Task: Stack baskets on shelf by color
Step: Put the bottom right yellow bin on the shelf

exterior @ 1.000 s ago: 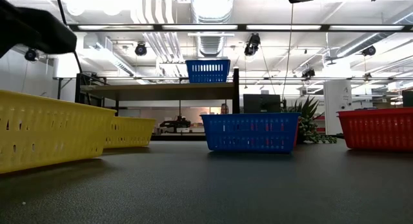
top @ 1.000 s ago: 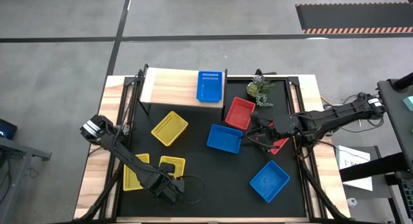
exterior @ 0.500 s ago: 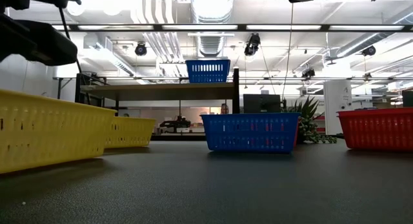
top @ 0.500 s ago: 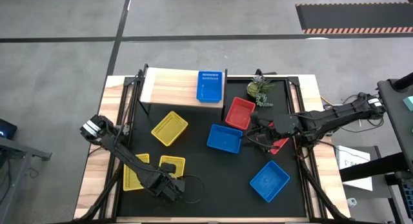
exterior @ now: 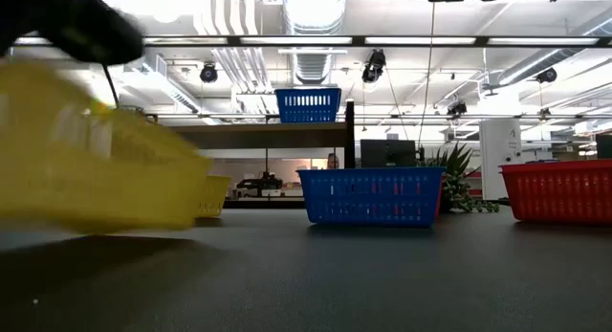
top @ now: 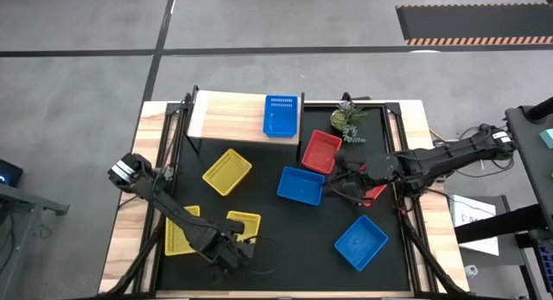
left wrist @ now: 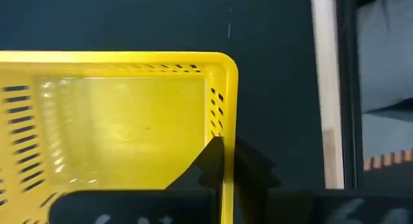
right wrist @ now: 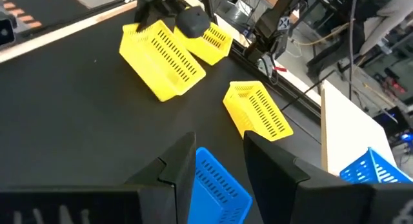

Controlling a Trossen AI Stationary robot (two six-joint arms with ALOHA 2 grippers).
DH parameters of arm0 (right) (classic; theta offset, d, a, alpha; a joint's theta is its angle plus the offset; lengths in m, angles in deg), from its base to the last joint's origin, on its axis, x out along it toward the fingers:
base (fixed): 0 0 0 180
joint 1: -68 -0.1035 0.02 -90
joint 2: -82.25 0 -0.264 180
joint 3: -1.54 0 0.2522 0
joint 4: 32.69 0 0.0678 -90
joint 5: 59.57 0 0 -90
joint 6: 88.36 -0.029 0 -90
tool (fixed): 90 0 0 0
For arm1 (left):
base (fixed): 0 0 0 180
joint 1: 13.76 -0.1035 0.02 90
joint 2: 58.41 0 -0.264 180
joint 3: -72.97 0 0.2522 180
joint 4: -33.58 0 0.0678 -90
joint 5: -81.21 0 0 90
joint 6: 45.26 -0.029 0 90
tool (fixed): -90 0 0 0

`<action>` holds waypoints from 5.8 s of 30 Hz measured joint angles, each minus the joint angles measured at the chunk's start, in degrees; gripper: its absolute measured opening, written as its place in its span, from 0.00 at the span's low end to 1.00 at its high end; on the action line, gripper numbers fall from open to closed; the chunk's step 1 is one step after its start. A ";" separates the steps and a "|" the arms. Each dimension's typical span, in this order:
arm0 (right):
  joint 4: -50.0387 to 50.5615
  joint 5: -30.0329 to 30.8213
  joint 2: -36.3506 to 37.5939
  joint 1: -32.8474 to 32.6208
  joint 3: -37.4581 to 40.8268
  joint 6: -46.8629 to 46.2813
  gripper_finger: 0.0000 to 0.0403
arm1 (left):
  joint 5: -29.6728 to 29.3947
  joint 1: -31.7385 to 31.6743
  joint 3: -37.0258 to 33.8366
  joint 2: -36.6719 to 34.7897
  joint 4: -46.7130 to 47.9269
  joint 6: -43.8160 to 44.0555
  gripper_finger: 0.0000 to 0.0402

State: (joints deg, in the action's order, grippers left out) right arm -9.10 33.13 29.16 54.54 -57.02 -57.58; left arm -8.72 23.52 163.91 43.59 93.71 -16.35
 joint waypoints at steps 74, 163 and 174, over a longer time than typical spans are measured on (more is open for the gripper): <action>-7.41 -2.52 0.32 -0.02 3.21 -4.45 0.14 | -29.59 -14.03 33.56 -11.94 43.64 -17.06 0.00; -7.57 0.39 0.32 0.11 3.21 -3.36 0.14 | -24.29 -49.34 10.20 -9.46 20.06 -50.75 0.07; -7.58 0.39 0.32 0.11 3.21 -3.36 0.14 | -24.29 -49.34 10.22 -9.55 20.06 -52.07 0.07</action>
State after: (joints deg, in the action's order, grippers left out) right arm -16.67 33.52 29.47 54.65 -53.81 -60.94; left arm -33.01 -25.82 174.13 34.04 113.77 -68.42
